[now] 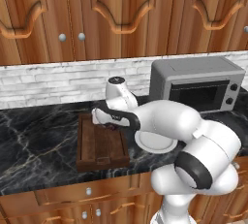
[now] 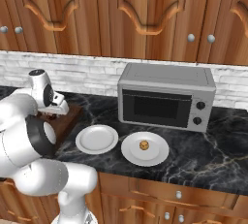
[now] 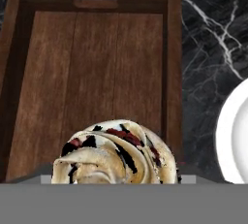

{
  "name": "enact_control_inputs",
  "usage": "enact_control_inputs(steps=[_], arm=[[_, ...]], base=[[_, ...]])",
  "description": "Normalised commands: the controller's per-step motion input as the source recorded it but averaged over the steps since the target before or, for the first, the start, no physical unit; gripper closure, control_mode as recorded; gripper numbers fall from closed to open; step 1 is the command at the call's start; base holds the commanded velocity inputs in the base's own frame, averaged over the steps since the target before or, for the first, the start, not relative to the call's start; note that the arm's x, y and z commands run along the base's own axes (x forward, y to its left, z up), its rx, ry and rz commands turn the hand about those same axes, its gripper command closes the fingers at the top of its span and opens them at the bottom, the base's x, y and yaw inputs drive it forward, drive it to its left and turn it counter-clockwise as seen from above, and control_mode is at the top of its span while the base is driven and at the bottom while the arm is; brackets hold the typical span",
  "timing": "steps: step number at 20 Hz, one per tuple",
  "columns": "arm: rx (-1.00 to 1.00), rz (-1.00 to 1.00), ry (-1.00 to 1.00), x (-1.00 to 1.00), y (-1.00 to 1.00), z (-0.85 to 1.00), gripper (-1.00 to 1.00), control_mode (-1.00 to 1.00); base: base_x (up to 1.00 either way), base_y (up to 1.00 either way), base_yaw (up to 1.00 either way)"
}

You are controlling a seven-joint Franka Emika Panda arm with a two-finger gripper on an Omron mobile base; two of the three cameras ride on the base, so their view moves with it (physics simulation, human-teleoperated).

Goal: Move the dessert items from the plates to the tray.

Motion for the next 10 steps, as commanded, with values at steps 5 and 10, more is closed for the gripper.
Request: enact_control_inputs(steps=[5,10], arm=[[0.0,0.0,0.0,0.19,0.41,-0.03,1.0,-1.0],[0.0,0.0,0.0,0.34,0.32,-0.11,1.0,-1.0]], base=[[0.0,0.0,0.0],[0.0,0.0,0.0]])
